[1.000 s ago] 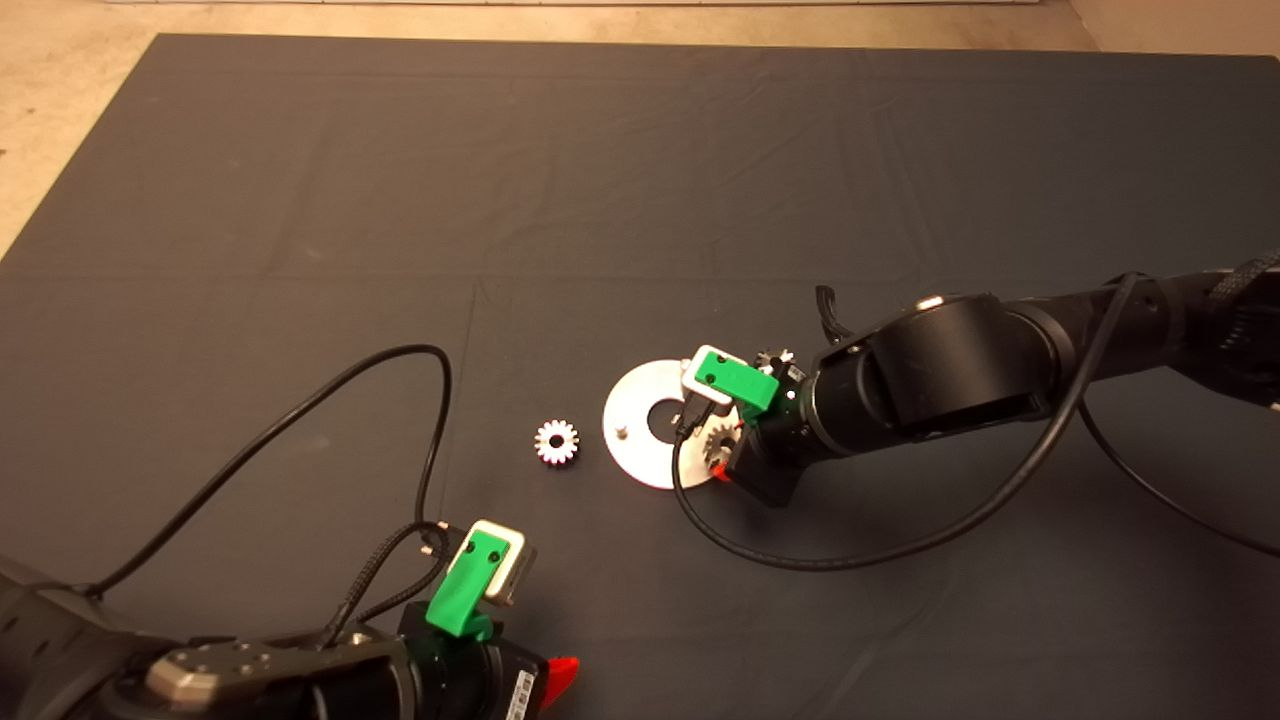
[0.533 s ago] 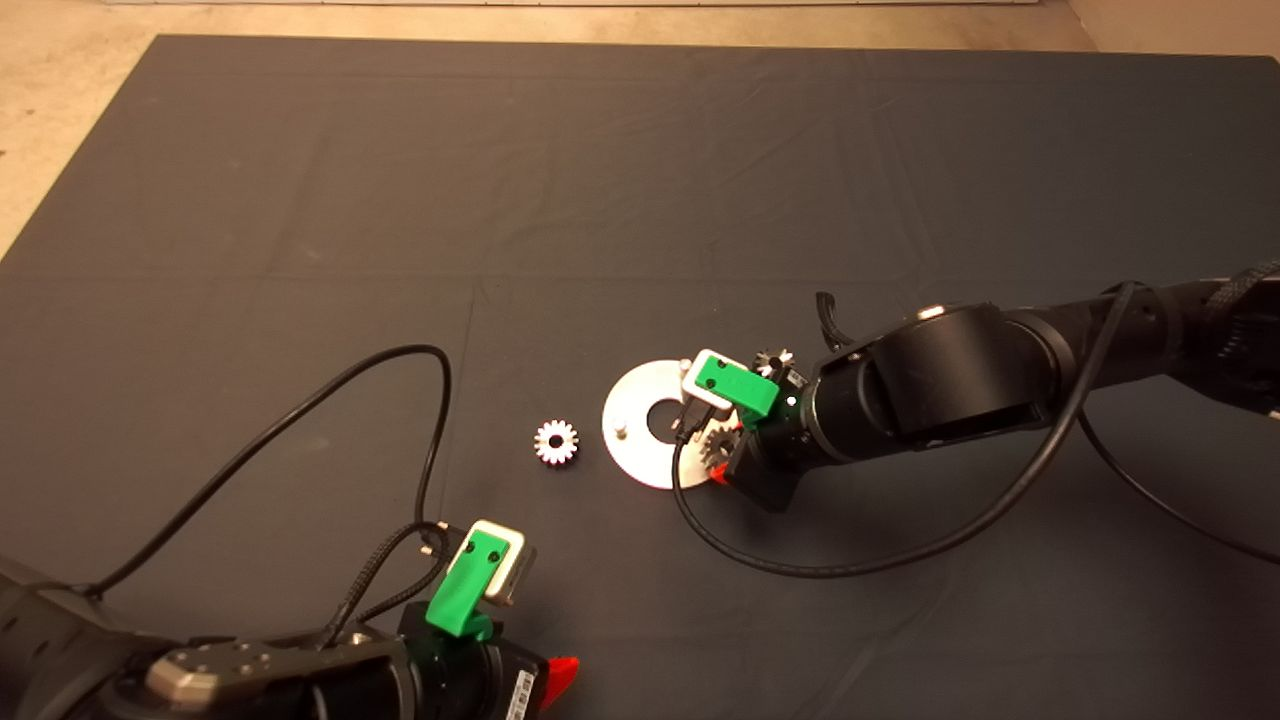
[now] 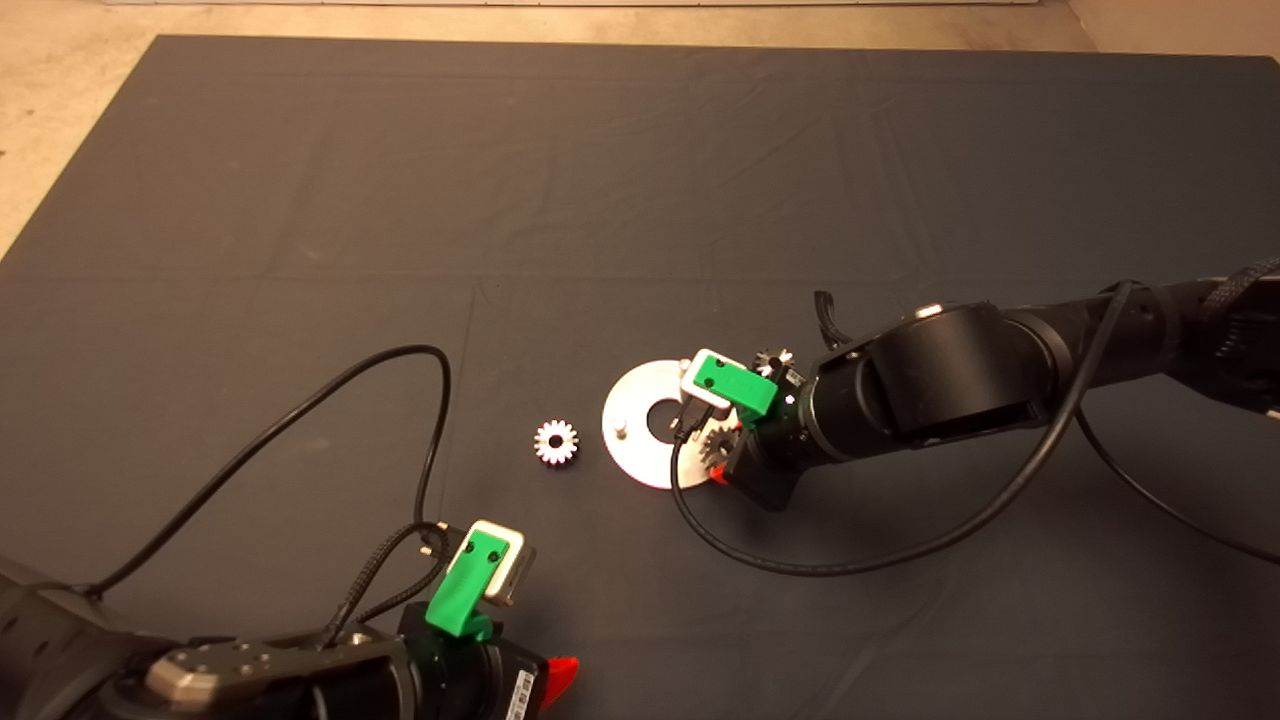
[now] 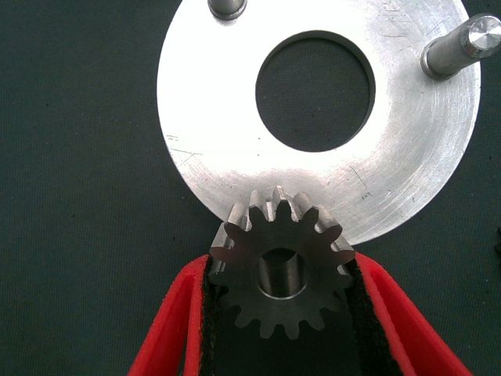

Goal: Install three planetary gears onto the carrier pins

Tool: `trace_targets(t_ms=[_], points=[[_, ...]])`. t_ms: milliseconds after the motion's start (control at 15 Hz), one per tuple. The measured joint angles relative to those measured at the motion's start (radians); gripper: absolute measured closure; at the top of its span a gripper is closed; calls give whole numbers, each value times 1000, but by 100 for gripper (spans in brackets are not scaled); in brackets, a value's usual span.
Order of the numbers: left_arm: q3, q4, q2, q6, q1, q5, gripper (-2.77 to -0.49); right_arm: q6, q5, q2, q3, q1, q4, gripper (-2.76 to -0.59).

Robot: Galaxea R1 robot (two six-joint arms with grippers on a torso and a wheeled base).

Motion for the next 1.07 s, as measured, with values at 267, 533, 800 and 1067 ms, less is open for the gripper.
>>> trace_targets(t_ms=[267, 533, 800, 1067], points=[[0, 0, 0, 0, 0, 0, -175, 0, 8, 0, -3, 0, 0, -94], [0, 0, 0, -2, 0, 0, -175, 0, 14, 0, -5, 0, 0, -94], [0, 0, 0, -4, 0, 0, -175, 0, 16, 6, -7, 0, -8, -94], [0, 0, 0, -4, 0, 0, -175, 0, 21, 6, -9, 0, -10, -94]])
